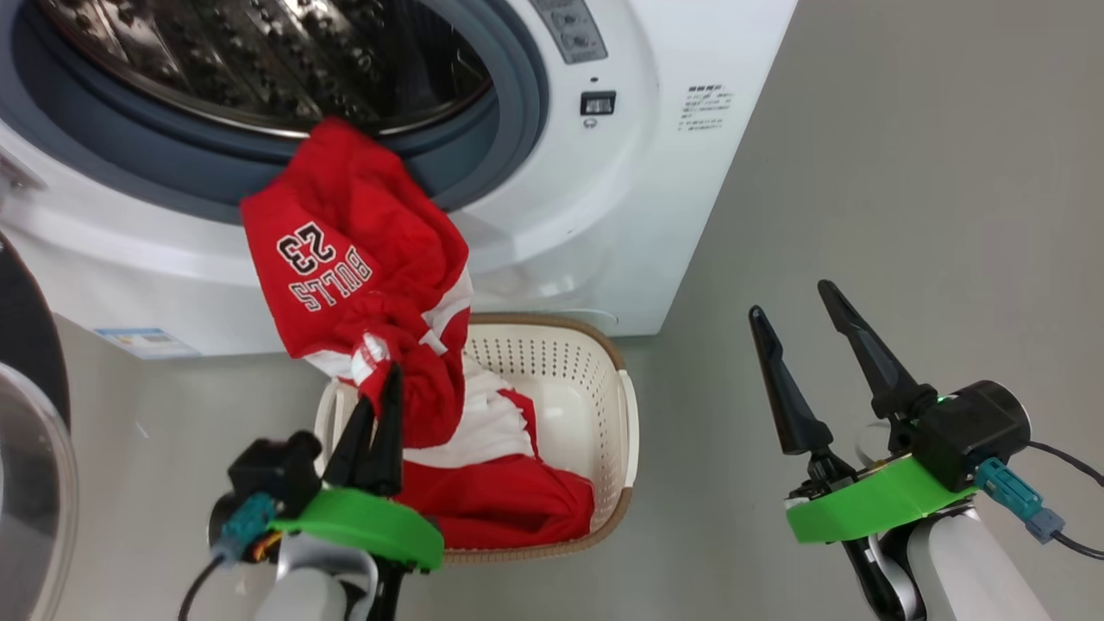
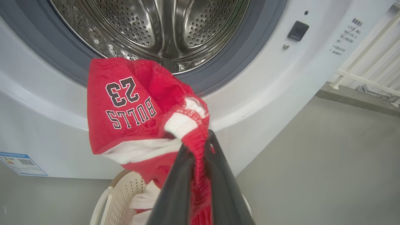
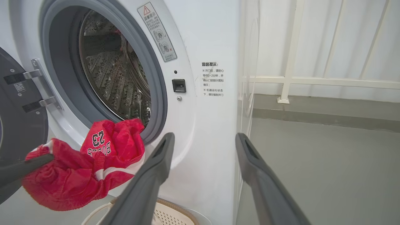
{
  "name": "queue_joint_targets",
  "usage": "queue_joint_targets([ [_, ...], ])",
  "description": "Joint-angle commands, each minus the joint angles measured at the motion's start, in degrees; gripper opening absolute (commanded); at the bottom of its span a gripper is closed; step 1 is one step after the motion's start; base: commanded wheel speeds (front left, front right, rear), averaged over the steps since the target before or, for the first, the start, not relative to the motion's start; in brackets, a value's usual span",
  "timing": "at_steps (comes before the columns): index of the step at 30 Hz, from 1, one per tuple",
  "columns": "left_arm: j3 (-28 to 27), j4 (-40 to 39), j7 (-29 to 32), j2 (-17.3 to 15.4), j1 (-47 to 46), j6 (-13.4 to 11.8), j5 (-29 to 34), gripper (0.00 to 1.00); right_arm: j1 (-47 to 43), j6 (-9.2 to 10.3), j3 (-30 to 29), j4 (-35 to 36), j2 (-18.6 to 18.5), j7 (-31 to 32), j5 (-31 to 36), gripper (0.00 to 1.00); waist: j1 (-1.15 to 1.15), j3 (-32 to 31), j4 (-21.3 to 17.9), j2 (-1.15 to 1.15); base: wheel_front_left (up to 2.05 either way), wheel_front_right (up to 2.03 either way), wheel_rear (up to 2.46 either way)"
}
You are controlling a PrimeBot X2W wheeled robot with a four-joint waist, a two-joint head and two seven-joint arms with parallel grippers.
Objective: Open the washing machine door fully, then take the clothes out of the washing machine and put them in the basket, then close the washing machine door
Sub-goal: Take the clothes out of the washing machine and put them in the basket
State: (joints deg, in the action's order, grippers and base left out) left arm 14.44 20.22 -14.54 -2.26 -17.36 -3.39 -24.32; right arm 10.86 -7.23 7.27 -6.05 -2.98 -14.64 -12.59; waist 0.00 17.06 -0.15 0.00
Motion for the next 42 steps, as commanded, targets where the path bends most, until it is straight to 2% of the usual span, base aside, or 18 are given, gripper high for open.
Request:
queue_joint_targets([
  [1, -1.25, 0.30, -0.39, -0.62, -1.86, 0.74, -0.63, 0.00, 1.30, -0.25, 1.51, 1.46, 0.11, -0.36, 0.35, 1.00, 0.00, 1.52, -0.05, 0.00, 0.00, 0.00, 0.00],
  [14, 3.22, 22.11, -0.45, -0.62, -13.47, 2.49, -7.40, 0.00, 4.60, -0.25, 2.78, 1.64, 0.11, -0.36, 1.04, 1.00, 0.00, 7.00, -1.46, 0.00, 0.00, 0.00, 0.00],
  [24, 5.32, 35.33, -0.45, -0.62, -19.02, 3.45, -12.28, 0.00, 6.95, -0.25, 4.35, 1.70, 0.11, -0.36, 0.08, 1.00, 0.00, 11.96, -4.27, 0.00, 0.00, 0.00, 0.00],
  [34, 8.30, 45.04, -0.45, -0.62, -22.93, 4.60, -16.03, 0.00, 8.62, -0.25, 4.72, 2.05, 0.11, -0.36, -1.08, 1.00, 0.00, 15.34, -6.92, 0.00, 0.00, 0.00, 0.00],
  [42, 9.96, 50.35, -0.34, -0.62, -25.75, 4.21, -18.24, 0.00, 9.56, -0.25, 5.29, 2.38, 0.11, -0.36, -2.07, 1.00, 0.00, 17.72, -8.42, 0.00, 0.00, 0.00, 0.00],
])
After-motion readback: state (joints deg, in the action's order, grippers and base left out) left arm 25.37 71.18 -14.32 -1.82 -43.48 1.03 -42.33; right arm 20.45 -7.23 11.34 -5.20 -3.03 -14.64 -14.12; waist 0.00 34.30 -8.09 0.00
